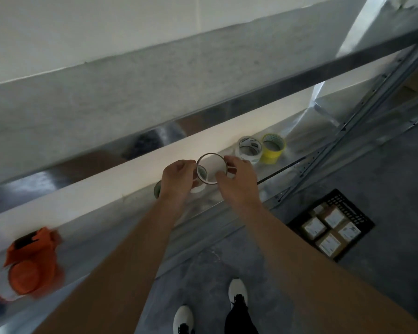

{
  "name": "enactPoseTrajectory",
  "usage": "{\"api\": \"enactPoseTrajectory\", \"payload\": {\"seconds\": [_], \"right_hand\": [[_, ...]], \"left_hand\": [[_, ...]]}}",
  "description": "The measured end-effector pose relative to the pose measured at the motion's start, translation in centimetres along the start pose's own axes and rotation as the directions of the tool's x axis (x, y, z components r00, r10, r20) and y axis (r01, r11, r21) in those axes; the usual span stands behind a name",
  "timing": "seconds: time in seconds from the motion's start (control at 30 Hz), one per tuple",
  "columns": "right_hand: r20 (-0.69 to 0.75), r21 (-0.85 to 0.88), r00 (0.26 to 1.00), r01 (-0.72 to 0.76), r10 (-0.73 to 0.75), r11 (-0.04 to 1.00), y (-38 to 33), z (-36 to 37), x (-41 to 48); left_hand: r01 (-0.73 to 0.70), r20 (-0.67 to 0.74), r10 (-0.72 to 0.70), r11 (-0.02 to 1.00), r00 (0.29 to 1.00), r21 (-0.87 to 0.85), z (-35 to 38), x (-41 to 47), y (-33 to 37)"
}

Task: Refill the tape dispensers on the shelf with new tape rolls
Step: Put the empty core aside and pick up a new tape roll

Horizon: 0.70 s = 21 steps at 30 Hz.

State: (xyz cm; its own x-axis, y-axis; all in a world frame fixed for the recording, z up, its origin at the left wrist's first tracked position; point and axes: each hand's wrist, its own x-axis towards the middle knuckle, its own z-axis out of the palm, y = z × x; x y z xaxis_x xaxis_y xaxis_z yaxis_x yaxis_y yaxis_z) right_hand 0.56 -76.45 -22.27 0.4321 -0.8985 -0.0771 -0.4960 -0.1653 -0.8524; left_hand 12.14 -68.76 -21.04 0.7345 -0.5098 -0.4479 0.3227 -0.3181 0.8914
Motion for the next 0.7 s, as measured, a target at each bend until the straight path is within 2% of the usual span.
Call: {"api": "enactPoseTrajectory", "payload": {"seconds": [0.37,0.53,0.7], "right_hand": [[0.164,0.036,0.986,-0.038,0.031,0.999,4.2,-1.9,7.0],[0.216,0.028,0.976,-0.045,0.038,0.999,6.5,-1.7,8.3],[0.210,0.004,0.975,-0.069,0.067,0.998,7.4,-1.4,9.3]], "left_hand": [[0.055,-0.152,-0.041,0.994,0.988,0.090,5.9,4.3,0.4],[0.062,-0.151,-0.033,0.980,0.988,0.189,7.2,5.6,-0.4],[0.040,-0.105,-0.007,0.947,0.994,0.317,7.8,7.2,-1.9]]}}
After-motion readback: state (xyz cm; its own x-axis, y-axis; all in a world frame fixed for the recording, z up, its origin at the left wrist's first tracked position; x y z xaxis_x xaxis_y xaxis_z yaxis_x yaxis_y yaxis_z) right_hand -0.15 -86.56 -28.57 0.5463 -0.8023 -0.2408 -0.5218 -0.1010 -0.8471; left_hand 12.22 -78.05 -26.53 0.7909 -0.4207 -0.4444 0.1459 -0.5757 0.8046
